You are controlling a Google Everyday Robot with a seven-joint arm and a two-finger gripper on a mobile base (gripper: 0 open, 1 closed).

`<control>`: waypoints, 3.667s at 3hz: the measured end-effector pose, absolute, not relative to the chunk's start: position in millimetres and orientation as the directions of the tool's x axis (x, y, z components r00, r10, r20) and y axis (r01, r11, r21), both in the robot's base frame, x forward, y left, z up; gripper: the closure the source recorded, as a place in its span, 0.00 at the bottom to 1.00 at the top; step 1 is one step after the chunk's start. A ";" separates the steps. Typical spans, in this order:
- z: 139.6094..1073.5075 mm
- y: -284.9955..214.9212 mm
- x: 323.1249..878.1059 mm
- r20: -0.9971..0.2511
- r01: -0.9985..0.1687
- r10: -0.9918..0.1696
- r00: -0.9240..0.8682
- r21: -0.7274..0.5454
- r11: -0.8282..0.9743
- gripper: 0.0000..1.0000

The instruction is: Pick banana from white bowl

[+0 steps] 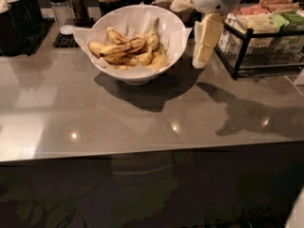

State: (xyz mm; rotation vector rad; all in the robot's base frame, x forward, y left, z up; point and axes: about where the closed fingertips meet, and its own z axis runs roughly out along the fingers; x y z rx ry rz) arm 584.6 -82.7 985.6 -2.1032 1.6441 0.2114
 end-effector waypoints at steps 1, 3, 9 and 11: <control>988.0 -49.8 616.3 -0.403 -0.929 -0.850 0.341 -0.281 -0.239 0.00; 989.4 -11.0 652.7 -0.441 -0.905 -0.805 0.397 -0.336 -0.262 0.00; 902.2 64.2 699.6 -0.550 -0.904 -0.717 0.428 -0.251 -0.347 0.00; 901.9 64.3 699.7 -0.550 -0.904 -0.717 0.428 -0.251 -0.347 0.41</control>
Offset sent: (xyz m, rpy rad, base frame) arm 0.0749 0.0852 0.0007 0.0549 0.0451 0.2373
